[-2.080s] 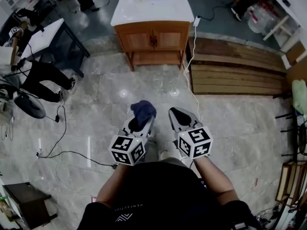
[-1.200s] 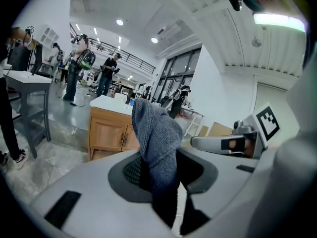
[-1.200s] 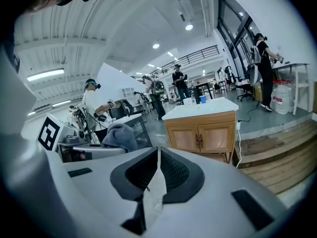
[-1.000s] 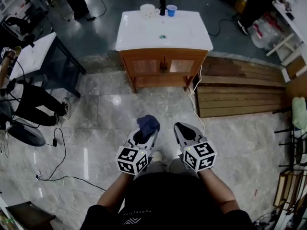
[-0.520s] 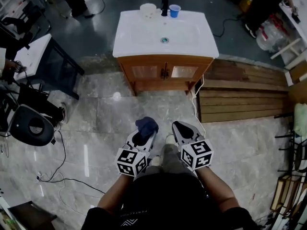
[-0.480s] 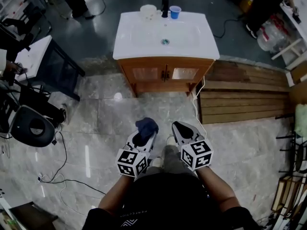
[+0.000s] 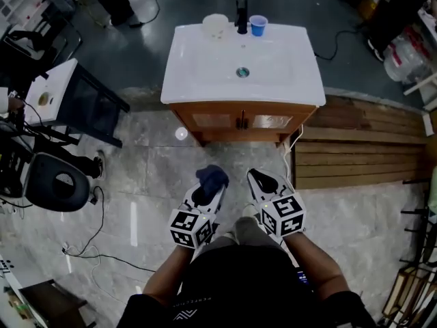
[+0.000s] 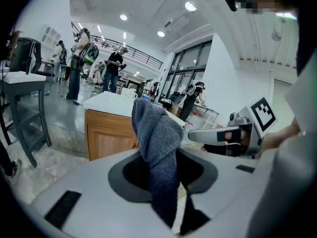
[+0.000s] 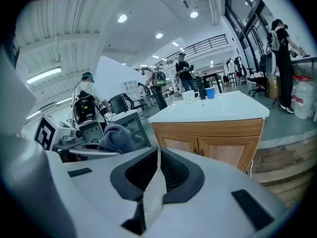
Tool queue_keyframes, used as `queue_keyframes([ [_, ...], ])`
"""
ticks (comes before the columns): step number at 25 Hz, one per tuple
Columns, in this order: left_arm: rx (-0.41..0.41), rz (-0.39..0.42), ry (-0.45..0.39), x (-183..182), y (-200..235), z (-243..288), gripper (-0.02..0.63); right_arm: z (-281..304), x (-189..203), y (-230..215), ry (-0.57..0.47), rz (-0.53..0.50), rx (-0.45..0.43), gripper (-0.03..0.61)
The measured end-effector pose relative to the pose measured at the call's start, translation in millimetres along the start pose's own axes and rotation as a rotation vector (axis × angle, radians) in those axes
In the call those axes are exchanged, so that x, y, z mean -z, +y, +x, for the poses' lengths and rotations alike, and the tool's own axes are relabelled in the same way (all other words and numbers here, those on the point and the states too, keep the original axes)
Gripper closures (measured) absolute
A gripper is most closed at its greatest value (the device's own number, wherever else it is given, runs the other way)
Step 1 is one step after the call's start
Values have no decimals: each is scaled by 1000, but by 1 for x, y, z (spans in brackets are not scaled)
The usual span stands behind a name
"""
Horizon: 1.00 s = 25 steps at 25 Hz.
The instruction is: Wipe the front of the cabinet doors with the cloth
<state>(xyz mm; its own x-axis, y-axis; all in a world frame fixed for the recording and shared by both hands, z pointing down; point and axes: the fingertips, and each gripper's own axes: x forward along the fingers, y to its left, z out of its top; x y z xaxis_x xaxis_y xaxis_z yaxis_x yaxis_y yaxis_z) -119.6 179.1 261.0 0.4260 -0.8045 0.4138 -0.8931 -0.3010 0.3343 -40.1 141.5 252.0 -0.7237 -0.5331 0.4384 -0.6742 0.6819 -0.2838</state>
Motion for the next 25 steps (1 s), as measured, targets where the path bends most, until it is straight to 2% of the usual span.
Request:
queue_keyframes([
  [3,-1,21,41,0,1,18,483,11,-8,-16,-3,5,-15,535],
  [7,-21,44,26,-2,6,44,483,26,-7,-37,5,21,-33,535],
  [14,-59,4,30,2,22,77,483,54,6,-70,30,28,-46,535],
  [19,-87,28,47,11,48,84,483,74,17,-73,57,18,-56,535],
  [25,-124,40,64,23,94,92,483,102,24,-74,59,28,-15,535],
])
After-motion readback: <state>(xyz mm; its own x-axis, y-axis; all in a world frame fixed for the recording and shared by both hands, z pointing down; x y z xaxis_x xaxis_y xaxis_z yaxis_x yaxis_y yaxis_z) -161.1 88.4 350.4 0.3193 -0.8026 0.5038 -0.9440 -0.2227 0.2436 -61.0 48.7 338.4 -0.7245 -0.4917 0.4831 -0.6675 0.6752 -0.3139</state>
